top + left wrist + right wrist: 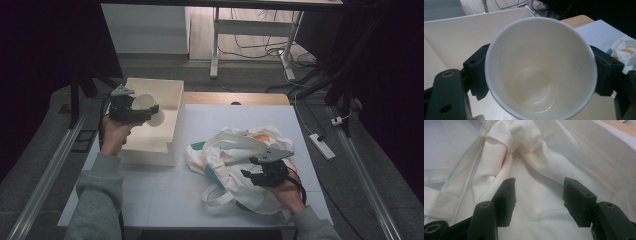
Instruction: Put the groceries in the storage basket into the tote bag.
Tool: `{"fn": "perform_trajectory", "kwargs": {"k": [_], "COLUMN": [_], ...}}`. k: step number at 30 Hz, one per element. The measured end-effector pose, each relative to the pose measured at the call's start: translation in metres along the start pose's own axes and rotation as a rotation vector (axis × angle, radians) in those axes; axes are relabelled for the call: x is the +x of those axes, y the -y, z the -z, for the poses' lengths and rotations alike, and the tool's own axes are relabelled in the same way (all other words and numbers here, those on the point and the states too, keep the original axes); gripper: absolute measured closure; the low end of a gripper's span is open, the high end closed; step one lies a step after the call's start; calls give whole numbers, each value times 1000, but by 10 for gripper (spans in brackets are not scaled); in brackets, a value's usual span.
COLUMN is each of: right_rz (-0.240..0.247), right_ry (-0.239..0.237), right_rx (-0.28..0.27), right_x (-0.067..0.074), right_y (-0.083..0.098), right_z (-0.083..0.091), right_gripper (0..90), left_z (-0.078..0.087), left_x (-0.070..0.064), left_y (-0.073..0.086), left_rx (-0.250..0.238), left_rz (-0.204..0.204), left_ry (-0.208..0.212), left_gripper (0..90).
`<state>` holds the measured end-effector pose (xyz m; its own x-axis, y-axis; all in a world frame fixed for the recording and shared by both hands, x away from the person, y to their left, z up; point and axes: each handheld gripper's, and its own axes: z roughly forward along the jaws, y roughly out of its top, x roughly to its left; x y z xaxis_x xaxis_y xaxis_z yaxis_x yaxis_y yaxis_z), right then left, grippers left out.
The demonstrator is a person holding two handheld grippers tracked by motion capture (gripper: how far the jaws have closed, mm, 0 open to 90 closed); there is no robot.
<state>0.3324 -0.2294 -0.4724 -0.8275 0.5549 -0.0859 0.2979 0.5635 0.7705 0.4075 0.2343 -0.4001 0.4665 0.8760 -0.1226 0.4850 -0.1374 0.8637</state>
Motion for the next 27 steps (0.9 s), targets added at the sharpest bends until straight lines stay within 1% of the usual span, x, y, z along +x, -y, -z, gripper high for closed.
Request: {"fn": "perform_trajectory", "kwargs": {"k": [2, 5, 8, 12, 15, 18, 24, 27], "right_rz": [3, 3, 3, 4, 4, 4, 5, 4], "right_ry": [2, 4, 4, 7, 10, 9, 10, 12], "right_rx": [0, -5, -4, -8, -9, -9, -8, -10], "right_x": [0, -1, -1, -1, -1, 0, -1, -1], "right_y": [0, 0, 0, 0, 0, 0, 0, 0], "right_z": [1, 1, 1, 2, 2, 2, 2, 2], "right_gripper": [439, 439, 439, 439, 439, 440, 439, 440], "left_z": [0, 2, 7, 12, 16, 19, 21, 23], "left_x": [-1, -2, -5, -9, -15, -20, -22, -25], "left_y": [0, -1, -3, -5, -7, -9, -10, -11], "left_rx": [-5, -20, -41, -75, -92, -110, -136, -148], "left_rz": [1, 2, 0, 5, -9, -19, 8, 12], "left_ry": [9, 38, 53, 86, 90, 107, 163, 189], "left_gripper": [192, 192, 192, 192, 192, 192, 192, 192]}}
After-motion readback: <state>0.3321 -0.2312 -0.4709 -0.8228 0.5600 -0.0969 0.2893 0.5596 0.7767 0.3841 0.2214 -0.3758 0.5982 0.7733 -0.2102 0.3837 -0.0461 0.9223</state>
